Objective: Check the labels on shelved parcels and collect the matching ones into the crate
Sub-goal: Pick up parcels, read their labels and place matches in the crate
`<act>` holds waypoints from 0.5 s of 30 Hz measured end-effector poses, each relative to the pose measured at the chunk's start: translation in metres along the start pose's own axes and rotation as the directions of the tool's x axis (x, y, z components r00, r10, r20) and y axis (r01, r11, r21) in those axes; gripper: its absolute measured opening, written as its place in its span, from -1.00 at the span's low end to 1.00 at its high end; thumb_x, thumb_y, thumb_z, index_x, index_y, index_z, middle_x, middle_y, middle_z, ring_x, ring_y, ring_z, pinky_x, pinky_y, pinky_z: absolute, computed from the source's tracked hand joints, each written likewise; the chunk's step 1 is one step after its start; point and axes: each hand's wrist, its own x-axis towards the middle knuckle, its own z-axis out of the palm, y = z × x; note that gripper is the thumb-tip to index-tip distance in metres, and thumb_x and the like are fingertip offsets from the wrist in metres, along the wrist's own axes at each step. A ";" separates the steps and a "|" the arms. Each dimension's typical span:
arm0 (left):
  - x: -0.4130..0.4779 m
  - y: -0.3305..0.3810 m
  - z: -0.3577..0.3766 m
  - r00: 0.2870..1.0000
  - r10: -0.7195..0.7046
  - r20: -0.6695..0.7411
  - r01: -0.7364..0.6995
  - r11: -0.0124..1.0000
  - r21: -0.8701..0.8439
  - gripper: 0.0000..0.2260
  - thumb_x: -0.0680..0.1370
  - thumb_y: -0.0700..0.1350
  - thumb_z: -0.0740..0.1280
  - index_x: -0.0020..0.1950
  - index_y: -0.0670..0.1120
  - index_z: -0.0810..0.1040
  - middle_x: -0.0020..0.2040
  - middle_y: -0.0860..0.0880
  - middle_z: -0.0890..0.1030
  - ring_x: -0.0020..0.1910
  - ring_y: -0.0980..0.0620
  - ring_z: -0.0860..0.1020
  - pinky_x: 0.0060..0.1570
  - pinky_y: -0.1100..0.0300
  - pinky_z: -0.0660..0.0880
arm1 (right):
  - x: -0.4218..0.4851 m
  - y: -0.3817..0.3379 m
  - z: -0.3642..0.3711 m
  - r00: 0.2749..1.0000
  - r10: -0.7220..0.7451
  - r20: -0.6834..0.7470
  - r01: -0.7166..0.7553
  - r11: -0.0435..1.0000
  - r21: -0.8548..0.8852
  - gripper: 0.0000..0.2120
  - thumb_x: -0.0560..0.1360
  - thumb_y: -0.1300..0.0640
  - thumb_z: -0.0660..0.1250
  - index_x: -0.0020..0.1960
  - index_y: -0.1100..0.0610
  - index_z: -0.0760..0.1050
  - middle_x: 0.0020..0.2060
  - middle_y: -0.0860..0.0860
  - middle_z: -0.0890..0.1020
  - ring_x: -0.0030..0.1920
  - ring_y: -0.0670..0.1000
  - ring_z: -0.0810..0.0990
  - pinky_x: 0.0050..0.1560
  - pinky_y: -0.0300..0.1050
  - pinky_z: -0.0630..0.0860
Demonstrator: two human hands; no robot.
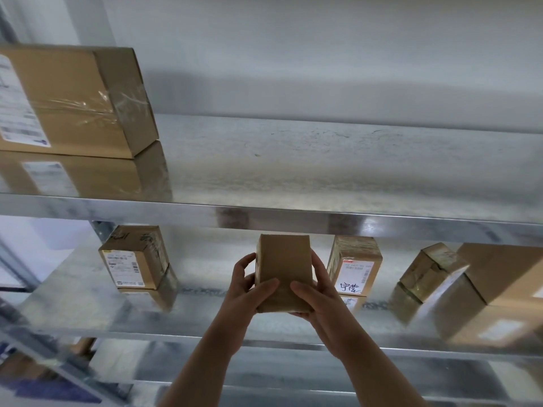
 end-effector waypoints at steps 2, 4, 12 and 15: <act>-0.001 -0.001 0.000 1.000 0.005 0.007 -0.005 1.000 -0.009 -0.28 0.29 0.12 0.58 0.41 0.22 0.39 0.17 -0.08 0.71 0.13 -0.15 0.70 0.16 -0.17 0.65 | -0.001 -0.001 0.000 1.000 -0.009 -0.002 0.009 1.000 -0.018 -0.28 0.51 0.15 0.48 0.54 -0.30 0.33 0.22 0.09 0.69 0.24 0.23 0.68 0.28 0.30 0.61; 0.000 -0.003 -0.001 1.000 0.005 -0.002 -0.005 1.000 -0.007 -0.29 0.31 0.09 0.59 0.41 0.22 0.39 0.18 -0.11 0.70 0.13 -0.17 0.70 0.13 -0.15 0.66 | -0.002 -0.001 -0.001 1.000 -0.020 -0.002 0.020 0.999 -0.038 -0.30 0.55 0.20 0.45 0.54 -0.30 0.33 0.24 0.12 0.68 0.24 0.24 0.68 0.28 0.29 0.62; 0.003 -0.002 -0.001 1.000 0.008 0.030 -0.007 1.000 -0.025 -0.39 0.46 0.05 0.52 0.48 0.15 0.40 0.25 -0.10 0.68 0.21 -0.17 0.67 0.24 -0.16 0.61 | -0.001 0.000 0.001 0.997 0.009 -0.074 -0.020 0.990 -0.138 -0.08 0.34 -0.16 0.57 0.59 -0.30 0.21 0.31 0.07 0.63 0.27 0.13 0.67 0.33 0.22 0.61; 0.006 -0.002 -0.001 0.997 0.064 -0.034 -0.063 0.998 0.023 -0.59 0.65 -0.05 0.37 0.50 0.04 0.45 0.26 -0.04 0.68 0.22 -0.10 0.67 0.19 -0.08 0.64 | -0.001 -0.004 0.000 0.996 -0.024 -0.082 0.012 0.988 -0.153 -0.33 0.47 -0.22 0.50 0.51 -0.07 0.41 0.29 0.05 0.65 0.28 0.10 0.66 0.28 0.17 0.64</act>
